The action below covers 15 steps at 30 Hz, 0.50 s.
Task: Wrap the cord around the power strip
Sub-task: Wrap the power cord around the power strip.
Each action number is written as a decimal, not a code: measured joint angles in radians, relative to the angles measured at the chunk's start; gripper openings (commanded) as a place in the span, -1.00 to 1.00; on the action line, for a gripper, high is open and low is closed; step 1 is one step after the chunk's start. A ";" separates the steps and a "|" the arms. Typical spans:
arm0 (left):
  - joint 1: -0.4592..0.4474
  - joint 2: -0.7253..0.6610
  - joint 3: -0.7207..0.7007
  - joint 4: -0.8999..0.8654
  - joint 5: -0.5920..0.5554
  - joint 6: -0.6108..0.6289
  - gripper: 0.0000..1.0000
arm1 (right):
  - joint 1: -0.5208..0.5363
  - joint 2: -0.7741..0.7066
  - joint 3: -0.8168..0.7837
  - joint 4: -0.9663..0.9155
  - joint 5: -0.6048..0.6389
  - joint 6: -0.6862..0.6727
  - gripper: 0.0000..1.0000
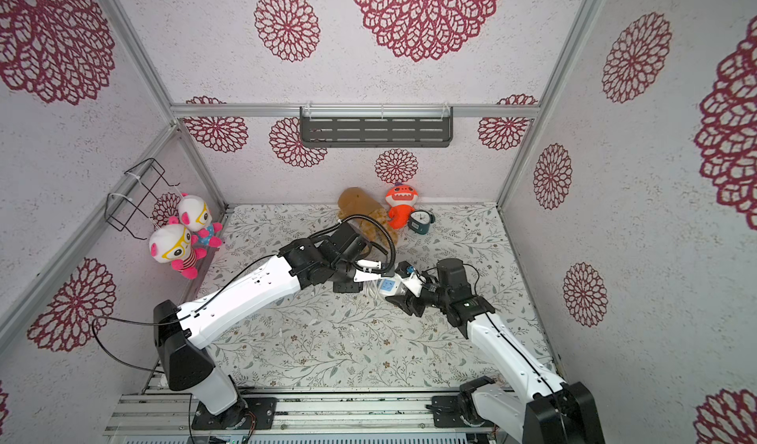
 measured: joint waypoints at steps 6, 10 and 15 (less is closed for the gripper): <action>0.027 0.020 0.020 0.027 0.064 0.024 -0.81 | 0.016 -0.029 -0.033 0.035 -0.048 -0.011 -0.75; 0.037 0.020 -0.005 0.090 0.071 0.035 -0.82 | 0.023 -0.063 -0.054 0.073 -0.038 -0.015 -0.75; 0.037 0.033 -0.031 0.140 0.091 0.046 -0.71 | 0.063 -0.082 -0.065 0.102 -0.082 -0.045 -0.74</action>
